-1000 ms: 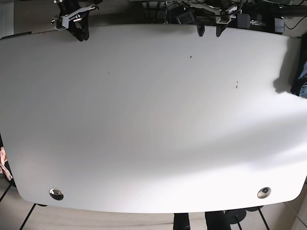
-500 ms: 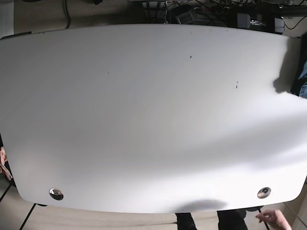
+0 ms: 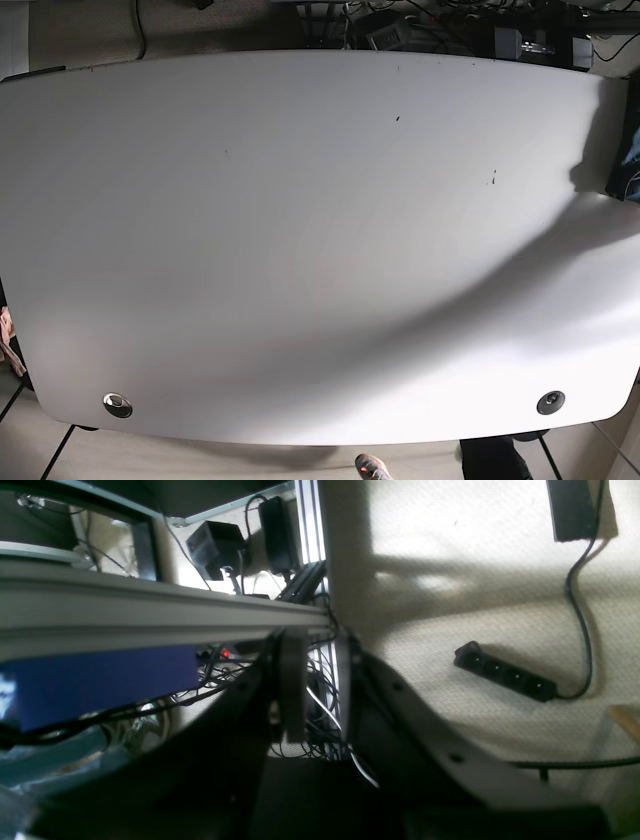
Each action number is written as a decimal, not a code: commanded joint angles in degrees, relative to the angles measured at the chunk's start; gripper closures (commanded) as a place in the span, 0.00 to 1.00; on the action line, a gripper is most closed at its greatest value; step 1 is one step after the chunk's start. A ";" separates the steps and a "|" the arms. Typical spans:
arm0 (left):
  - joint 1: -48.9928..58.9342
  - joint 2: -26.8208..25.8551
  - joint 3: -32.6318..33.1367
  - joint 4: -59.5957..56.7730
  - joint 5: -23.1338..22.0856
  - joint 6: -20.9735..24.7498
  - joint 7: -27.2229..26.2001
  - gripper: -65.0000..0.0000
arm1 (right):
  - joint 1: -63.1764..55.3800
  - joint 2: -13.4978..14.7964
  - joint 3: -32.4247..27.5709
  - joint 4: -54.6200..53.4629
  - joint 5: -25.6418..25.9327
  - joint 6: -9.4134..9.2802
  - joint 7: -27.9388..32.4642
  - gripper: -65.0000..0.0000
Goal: Fold the T-shirt properly
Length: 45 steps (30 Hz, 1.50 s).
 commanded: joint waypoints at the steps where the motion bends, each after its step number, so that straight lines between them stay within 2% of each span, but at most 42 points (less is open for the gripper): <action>1: -0.50 -0.70 -0.01 -2.63 -0.12 -0.28 -0.88 0.51 | 1.28 0.65 0.08 -2.72 0.06 0.52 0.72 0.86; 6: -7.36 -1.76 -0.01 -11.77 -0.21 -0.28 -0.79 0.51 | 8.05 0.65 0.08 -9.84 0.06 0.52 0.54 0.86; 10: -11.23 -1.76 -0.01 -15.55 -0.12 -0.28 -0.70 0.51 | 10.60 -0.31 0.08 -11.34 -0.03 0.52 0.37 0.85; 13: -15.01 -1.84 -0.01 -20.82 -0.12 -0.19 -0.53 0.51 | 12.45 -0.49 -0.01 -11.34 -0.03 0.52 -5.61 0.85; 14: -15.97 -1.93 -0.01 -21.70 -0.12 -0.19 0.97 0.51 | 13.06 -0.49 -0.01 -11.34 -0.03 0.52 -7.02 0.85; 17: -18.61 -2.81 -0.01 -20.56 -0.12 -0.19 10.99 0.51 | 14.73 -0.49 -2.47 -11.34 -0.03 0.26 -9.39 0.85; 18: -19.32 -2.90 -0.01 -19.42 -0.12 -0.10 13.98 0.51 | 15.08 -0.40 -4.14 -11.34 -0.03 -0.89 -9.92 0.85; 19: -19.75 -2.90 -0.01 -18.36 -0.12 0.43 16.35 0.51 | 15.17 -0.22 -5.99 -11.34 -0.03 -3.26 -10.36 0.85; 21: -20.11 -2.90 0.17 -16.96 -0.04 7.63 19.78 0.51 | 15.26 0.13 -12.05 -11.34 -0.03 -10.91 -10.53 0.85; 23: -21.86 -2.81 2.89 -17.13 -0.04 12.12 21.36 0.50 | 15.35 0.13 -14.43 -11.34 -0.03 -13.81 -10.53 0.85; 25: -22.57 -2.72 7.20 -17.22 -0.21 13.70 22.59 0.50 | 16.32 0.13 -15.66 -11.34 0.06 -14.95 -10.71 0.85; 27: -22.66 -2.55 8.70 -17.22 -0.47 13.70 23.03 0.50 | 16.75 -0.14 -15.92 -11.34 0.06 -14.95 -10.71 0.85; 45: -22.30 -2.46 8.96 -17.31 -0.12 13.70 22.86 0.50 | 17.81 0.04 -15.92 -11.34 0.06 -14.86 -10.71 0.84</action>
